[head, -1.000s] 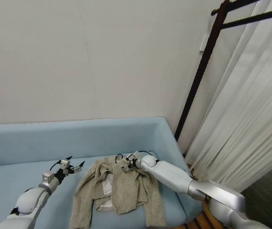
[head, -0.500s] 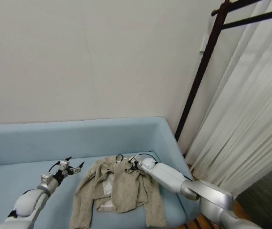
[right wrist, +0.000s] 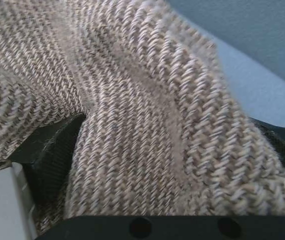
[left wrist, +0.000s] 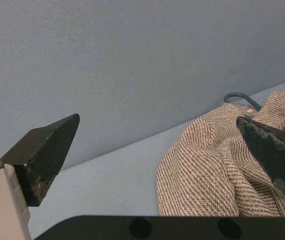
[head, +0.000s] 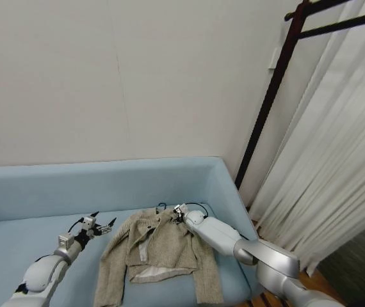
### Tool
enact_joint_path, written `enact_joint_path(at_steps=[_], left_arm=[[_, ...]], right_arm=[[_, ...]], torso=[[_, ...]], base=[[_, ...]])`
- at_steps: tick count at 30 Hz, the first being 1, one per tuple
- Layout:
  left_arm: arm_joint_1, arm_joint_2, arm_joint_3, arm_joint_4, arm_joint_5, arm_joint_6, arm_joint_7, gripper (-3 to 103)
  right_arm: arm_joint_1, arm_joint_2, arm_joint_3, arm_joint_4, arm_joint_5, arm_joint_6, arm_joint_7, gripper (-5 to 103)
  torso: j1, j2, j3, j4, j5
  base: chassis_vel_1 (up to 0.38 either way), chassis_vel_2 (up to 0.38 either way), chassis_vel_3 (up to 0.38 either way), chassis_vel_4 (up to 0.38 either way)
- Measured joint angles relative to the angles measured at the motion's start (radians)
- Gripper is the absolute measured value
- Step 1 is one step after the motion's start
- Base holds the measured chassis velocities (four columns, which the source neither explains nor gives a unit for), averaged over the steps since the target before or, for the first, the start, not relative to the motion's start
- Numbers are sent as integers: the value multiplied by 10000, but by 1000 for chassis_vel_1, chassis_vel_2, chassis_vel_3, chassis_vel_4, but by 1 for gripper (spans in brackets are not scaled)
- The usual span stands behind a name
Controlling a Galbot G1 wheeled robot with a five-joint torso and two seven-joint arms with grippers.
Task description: Pick up the clothes from the sofa and hang them on the clothes hanger.
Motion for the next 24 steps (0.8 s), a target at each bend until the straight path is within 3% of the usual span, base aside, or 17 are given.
enact_joint_path(at_steps=[10, 18, 21, 24], left_arm=[[-195, -35, 213, 211, 3, -3, 0, 100], [-593, 2, 532, 548, -9, -13, 1, 100], [-681, 23, 638, 581, -16, -14, 0, 100], [-740, 18, 761, 591, -21, -14, -10, 100]], right_arm=[[-156, -633, 261, 1487, 524, -394, 58, 100], [119, -1845, -148, 3867, 2175, -1233, 221, 100], [404, -1908, -238, 3726, 2266, -1345, -284, 100], [782, -1468, -40, 2485, 2290, -1353, -676, 100]], torso=[[0, -1, 3, 10, 2], [0, -1, 2, 2, 2], [0, -1, 0, 3, 3], [0, -1, 1, 4, 0]], base=[[0, 0, 0, 0], [0, 0, 0, 0], [0, 0, 0, 0], [0, 0, 0, 0]])
